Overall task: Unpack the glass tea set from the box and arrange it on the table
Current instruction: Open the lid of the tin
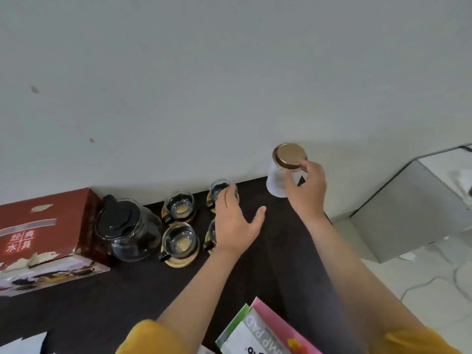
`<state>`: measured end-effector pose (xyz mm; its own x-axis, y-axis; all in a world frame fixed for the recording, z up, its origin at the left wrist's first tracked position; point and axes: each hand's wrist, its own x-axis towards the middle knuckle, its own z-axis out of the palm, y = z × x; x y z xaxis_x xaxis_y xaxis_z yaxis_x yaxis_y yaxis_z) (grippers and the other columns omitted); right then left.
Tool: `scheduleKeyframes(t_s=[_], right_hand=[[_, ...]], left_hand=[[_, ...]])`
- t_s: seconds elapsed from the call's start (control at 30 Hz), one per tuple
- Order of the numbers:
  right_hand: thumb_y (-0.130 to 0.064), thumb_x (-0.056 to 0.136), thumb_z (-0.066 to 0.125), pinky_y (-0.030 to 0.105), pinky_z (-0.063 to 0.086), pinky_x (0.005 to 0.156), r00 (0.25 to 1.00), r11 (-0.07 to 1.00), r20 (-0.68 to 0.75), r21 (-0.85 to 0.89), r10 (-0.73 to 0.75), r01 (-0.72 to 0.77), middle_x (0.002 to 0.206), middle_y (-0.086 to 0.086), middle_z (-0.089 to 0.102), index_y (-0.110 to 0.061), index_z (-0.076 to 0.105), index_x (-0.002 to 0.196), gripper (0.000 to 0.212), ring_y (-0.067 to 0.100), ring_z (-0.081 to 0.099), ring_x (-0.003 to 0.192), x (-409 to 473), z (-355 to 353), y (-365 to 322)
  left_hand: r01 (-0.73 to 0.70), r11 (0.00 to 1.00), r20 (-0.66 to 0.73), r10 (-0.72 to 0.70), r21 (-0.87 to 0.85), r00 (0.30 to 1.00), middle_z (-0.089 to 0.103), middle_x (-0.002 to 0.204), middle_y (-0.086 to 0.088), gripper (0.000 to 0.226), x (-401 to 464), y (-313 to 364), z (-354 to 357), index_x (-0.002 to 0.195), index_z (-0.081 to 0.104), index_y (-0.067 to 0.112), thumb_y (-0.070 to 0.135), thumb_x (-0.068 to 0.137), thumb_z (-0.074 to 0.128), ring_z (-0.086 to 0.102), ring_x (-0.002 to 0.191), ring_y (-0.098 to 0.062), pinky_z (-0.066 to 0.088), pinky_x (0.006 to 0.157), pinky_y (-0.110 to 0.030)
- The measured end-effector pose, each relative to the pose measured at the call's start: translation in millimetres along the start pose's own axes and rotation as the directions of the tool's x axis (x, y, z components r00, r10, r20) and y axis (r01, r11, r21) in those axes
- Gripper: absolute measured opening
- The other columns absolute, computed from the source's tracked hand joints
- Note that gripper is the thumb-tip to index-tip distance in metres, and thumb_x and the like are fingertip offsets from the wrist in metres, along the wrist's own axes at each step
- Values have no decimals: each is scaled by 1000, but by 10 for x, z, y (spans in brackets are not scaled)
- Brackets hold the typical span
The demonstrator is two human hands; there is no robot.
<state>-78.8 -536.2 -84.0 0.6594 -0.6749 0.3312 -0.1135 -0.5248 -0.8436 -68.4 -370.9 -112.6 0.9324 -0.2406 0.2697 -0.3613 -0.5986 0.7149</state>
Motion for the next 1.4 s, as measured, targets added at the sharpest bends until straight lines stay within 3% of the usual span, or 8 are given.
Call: scheduleKeyframes(t_s=[0.17,0.37,0.57,0.67,0.83,0.93,1.13,1.4], right_hand=[[-31,75,75,18,34,84,994,986,110,-165,16,2,120,3,55,-16,58,118,48,21,48,115,498,50,118],[-39,71,79,25,40,90,968,969,246,-247,43,20,127,3,46,-17,54,125,64,21,36,124,700,115,222],[-37,69,81,22,36,89,974,971,218,-239,54,0,123,3,51,-17,54,125,65,22,38,119,735,151,257],[-36,67,82,19,33,86,979,982,196,-186,60,-23,120,0,55,-18,57,122,63,21,42,117,730,132,226],[-32,68,84,10,32,88,999,998,13,-46,43,-43,116,-9,53,-19,56,121,61,11,45,111,418,-31,157],[-27,69,83,10,30,92,999,999,-50,-48,-1,-2,120,-4,54,-13,54,122,61,12,46,111,-20,-98,307],[-22,65,84,-4,17,93,981,973,118,-191,153,-128,134,-2,50,-16,51,129,72,17,39,124,-747,52,723],[-34,65,85,34,45,96,958,931,193,-336,213,-140,137,-2,51,-17,48,135,81,19,39,124,-923,327,812]], left_hand=[[57,998,229,-55,-4,972,27,147,-7,105,530,210,554,147,19,8,59,71,70,24,139,-21,29,109,-34],[156,983,279,-122,-102,952,36,139,-9,107,925,236,1052,142,27,8,46,59,83,38,128,-23,40,95,-33],[169,969,228,-126,-182,965,52,120,-4,73,1047,270,1225,125,44,14,42,63,69,52,109,-19,48,83,-34],[174,966,248,-124,-192,961,54,113,-1,81,1069,270,1192,119,47,13,57,52,56,53,102,-15,44,79,-27],[175,968,271,-122,-180,955,51,119,3,80,1065,168,964,124,45,15,42,58,80,50,102,-10,43,83,-27],[149,978,263,-106,-149,959,54,118,4,84,1055,52,794,123,45,21,52,55,82,55,105,-13,50,85,-33],[136,988,282,-110,-74,953,55,116,4,82,1050,-69,605,122,45,19,45,55,84,55,105,-13,50,81,-31],[132,989,291,-106,-72,951,53,122,3,86,1034,-77,607,128,41,18,43,58,85,51,111,-13,49,84,-29]])
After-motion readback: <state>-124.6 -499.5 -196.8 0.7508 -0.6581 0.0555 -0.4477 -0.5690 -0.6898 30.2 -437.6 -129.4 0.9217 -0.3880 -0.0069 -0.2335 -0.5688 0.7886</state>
